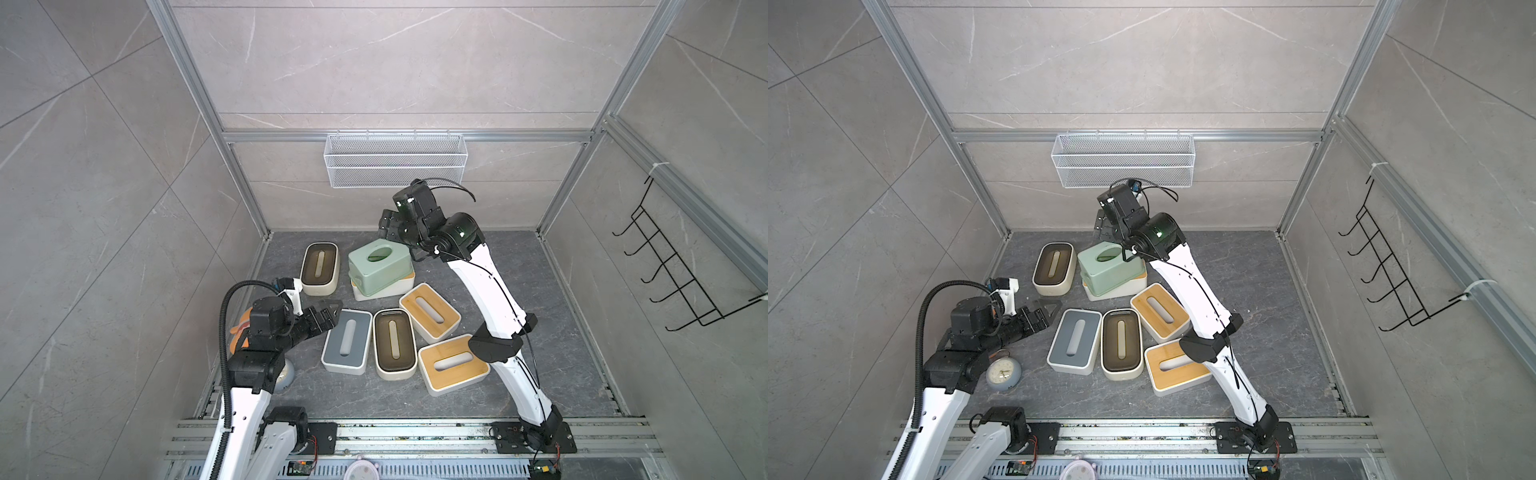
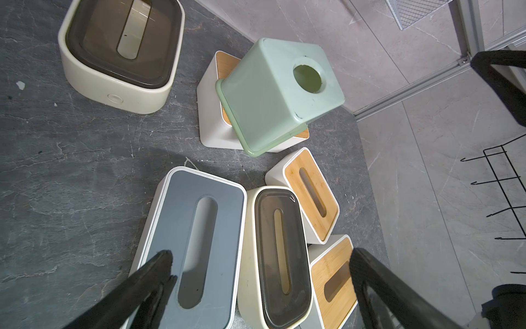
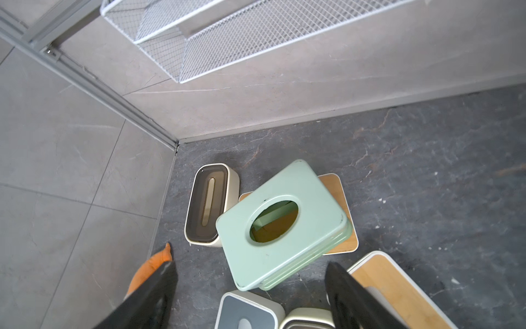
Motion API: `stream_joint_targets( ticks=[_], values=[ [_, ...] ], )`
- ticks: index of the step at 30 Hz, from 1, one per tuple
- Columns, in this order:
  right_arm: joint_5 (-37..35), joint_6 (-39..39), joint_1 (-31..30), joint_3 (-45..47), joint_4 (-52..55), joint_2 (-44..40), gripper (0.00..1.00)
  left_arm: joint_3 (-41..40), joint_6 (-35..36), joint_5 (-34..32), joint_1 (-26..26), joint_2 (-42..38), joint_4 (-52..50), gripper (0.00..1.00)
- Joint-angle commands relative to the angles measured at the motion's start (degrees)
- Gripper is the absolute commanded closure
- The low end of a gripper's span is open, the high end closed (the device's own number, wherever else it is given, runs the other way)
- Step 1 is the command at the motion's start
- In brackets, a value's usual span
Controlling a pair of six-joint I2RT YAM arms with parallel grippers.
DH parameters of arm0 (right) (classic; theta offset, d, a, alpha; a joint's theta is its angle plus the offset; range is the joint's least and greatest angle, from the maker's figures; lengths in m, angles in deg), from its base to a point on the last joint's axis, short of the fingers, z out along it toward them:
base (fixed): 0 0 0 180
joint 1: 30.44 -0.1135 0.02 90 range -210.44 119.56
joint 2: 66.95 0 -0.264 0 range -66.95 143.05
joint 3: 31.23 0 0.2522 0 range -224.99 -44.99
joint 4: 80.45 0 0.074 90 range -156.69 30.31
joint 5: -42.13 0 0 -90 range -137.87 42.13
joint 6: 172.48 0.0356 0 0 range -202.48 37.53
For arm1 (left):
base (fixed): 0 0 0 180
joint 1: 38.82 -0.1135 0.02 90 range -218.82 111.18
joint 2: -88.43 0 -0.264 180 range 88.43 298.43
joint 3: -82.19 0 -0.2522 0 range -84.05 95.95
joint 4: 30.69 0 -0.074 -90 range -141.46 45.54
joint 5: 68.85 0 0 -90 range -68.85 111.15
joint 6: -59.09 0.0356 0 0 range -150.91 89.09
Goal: Stack the tissue boxes
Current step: Adjust the tissue box on the tissue box.
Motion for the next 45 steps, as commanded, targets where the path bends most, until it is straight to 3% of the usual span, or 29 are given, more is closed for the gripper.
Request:
stream_joint_targets(
  ticks=[1,5,7,13,15,17,19,23,33,40,45],
  values=[
    [2.97,-11.87,0.12,-2.96,-0.76,-2.82,0.15,-0.04,1.54,-0.20,-0.36,-0.31,0.03,0.00],
    [6.41,-17.75,2.03,-2.96,1.73,-3.74,0.14,-0.08,1.55,-0.20,-0.36,-0.31,-0.07,0.00],
    [10.91,-17.17,5.50,-2.95,2.94,-4.29,0.13,-0.11,1.56,-0.33,-0.36,-0.22,-0.07,0.00],
    [7.54,-21.33,6.26,1.67,2.82,-8.00,0.12,0.16,2.00,-0.67,-0.38,-0.20,-0.67,0.00],
    [5.99,-23.18,6.31,13.34,-1.69,-14.81,0.07,0.14,2.05,-0.68,-0.28,-0.47,-0.77,0.00],
    [6.39,-25.77,6.31,40.36,-17.14,-28.22,0.01,0.14,2.05,-0.62,-0.38,-0.82,-0.60,0.00],
    [4.68,-27.66,6.35,59.37,-28.48,-40.37,0.00,0.06,1.93,-0.69,-0.36,-1.01,-0.22,0.00],
    [4.14,-29.16,6.36,72.10,-32.30,-49.01,0.00,-0.06,1.34,-0.16,-0.35,-0.09,0.98,0.00],
    [13.04,-25.87,7.55,89.94,-44.81,-53.13,0.00,-3.10,-8.02,2.44,-0.36,4.66,9.49,0.01],
    [28.09,-24.43,11.70,99.95,-61.37,-52.48,0.00,-1.58,-18.12,5.59,-0.40,12.91,21.35,0.00],
    [36.73,-20.82,15.71,102.18,-71.44,-48.18,0.00,0.27,-24.45,6.68,-0.28,20.46,29.45,0.01]
  ],
)
